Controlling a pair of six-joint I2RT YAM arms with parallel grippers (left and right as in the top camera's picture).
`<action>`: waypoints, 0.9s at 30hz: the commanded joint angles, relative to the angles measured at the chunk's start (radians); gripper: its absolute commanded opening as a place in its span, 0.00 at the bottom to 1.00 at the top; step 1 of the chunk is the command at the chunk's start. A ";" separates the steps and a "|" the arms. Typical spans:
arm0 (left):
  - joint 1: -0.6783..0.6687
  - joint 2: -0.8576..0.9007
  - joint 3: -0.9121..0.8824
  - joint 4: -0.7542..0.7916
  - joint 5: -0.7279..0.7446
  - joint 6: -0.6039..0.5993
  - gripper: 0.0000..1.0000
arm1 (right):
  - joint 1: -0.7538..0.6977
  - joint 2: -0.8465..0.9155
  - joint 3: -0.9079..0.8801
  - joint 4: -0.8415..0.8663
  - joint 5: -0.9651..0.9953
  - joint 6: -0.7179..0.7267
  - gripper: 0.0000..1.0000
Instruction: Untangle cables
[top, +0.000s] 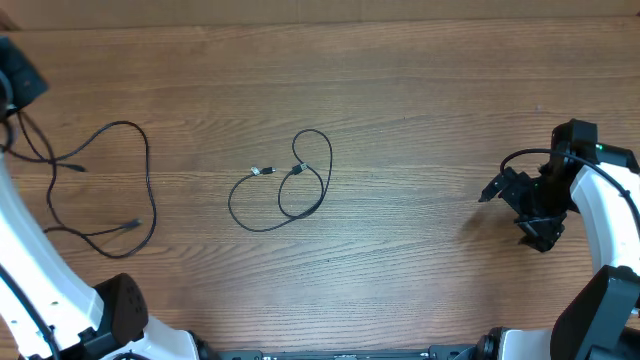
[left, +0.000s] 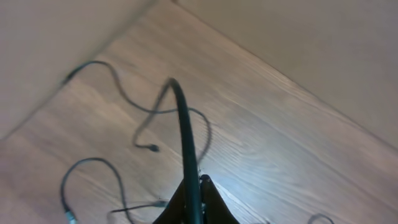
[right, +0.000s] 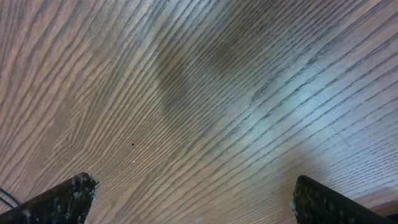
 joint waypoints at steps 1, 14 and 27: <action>0.053 -0.014 0.010 0.004 -0.016 0.019 0.04 | -0.002 0.003 -0.010 0.006 -0.005 -0.006 1.00; 0.086 -0.005 0.008 0.005 -0.013 0.002 0.04 | -0.002 0.003 -0.010 0.006 -0.005 -0.006 1.00; 0.085 0.006 0.008 -0.002 -0.006 0.001 0.04 | -0.002 0.003 -0.010 0.005 -0.006 -0.006 1.00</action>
